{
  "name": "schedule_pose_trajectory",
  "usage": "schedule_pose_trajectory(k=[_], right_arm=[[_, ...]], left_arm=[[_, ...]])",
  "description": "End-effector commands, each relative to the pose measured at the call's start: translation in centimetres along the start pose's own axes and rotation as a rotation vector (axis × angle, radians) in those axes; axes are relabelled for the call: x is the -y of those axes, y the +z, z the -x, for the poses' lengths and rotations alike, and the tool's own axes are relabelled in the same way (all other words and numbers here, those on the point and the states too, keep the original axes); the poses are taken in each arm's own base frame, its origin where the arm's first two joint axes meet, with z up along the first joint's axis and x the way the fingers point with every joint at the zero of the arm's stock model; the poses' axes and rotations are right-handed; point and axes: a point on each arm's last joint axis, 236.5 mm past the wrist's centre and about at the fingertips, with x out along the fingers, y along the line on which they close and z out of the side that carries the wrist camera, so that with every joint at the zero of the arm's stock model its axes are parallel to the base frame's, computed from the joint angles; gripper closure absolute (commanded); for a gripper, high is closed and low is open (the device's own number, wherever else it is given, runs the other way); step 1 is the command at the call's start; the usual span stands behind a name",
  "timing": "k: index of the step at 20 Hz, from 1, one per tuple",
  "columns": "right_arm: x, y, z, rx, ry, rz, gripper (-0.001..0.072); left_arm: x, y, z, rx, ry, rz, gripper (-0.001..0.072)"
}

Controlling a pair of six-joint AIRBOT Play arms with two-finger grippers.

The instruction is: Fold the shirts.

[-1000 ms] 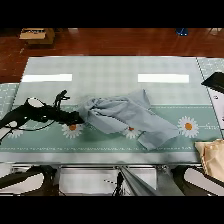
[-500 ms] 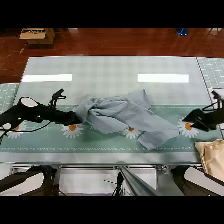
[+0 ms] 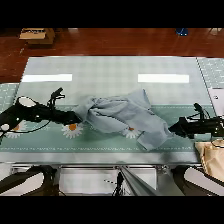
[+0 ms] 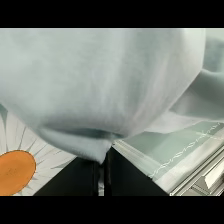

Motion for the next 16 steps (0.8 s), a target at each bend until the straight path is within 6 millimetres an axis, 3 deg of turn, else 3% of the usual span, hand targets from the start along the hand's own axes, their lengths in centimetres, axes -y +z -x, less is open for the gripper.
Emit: schedule_pose_trajectory(k=[1,2,4,7,9,12,14,16], right_arm=[[-6.5,1.2,0.3,0.076,0.233,0.09,0.0673],[-8.9,2.1,1.6,0.125,0.304,0.127,0.0673],[-13.7,4.1,5.5,0.249,0.403,0.232,0.0673],[-21.4,5.3,13.2,0.44,0.459,0.473,0.0673],[-25.9,5.1,18.2,0.567,0.433,0.644,0.0673],[-31.5,4.2,25.1,0.761,0.361,0.809,0.0673],[-34.1,3.2,28.5,0.859,0.313,0.867,0.0674],[-35.3,1.9,30.4,0.914,0.248,0.902,0.0674]], left_arm=[[0.8,1.1,0.9,0.029,-0.005,-0.029,0.0688],[1.7,2.2,1.8,0.062,-0.004,-0.061,0.0688],[4.6,5.6,5.6,0.186,0.006,-0.169,0.0688],[11.3,11.2,16.0,0.483,0.041,-0.345,0.0688],[15.5,12.9,24.2,0.686,0.092,-0.461,0.0688],[20.1,12.4,34.2,0.931,0.18,-0.563,0.0688],[22.4,11.0,38.3,1.032,0.213,-0.588,0.0688],[24.5,9.5,40.7,1.098,0.24,-0.633,0.0688]])
